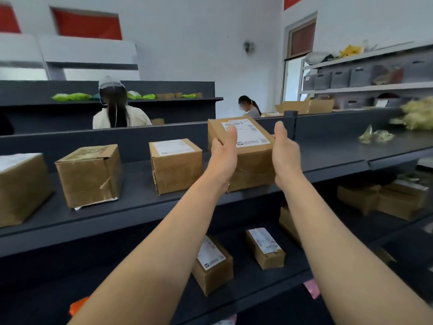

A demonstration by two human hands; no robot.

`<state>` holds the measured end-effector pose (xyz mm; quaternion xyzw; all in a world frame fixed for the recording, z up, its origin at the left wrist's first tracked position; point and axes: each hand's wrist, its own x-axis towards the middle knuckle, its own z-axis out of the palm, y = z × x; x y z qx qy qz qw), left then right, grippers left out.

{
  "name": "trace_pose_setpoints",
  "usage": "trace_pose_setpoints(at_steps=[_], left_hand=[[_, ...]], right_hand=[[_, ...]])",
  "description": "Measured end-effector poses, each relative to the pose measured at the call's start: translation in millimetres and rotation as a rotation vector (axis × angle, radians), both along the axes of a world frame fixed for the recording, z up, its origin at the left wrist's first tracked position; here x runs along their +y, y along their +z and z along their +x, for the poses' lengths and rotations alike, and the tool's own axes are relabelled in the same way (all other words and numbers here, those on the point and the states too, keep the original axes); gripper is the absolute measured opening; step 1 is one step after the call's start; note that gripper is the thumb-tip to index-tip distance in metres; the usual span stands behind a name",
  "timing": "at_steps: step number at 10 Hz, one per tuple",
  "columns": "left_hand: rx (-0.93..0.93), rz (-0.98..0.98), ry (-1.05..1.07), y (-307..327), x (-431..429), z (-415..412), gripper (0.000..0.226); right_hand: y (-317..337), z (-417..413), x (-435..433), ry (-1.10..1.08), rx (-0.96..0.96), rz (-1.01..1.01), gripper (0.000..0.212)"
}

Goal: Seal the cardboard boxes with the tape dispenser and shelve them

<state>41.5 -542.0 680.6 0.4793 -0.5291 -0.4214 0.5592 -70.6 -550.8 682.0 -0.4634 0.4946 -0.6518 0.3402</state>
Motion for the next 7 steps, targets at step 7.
trace_pose_setpoints(at_steps=[7], left_hand=[[-0.085,-0.049,0.021,-12.4,-36.6,13.0,0.065]], right_hand=[[-10.4,-2.6,-46.1,-0.125,0.113,-0.222,0.051]])
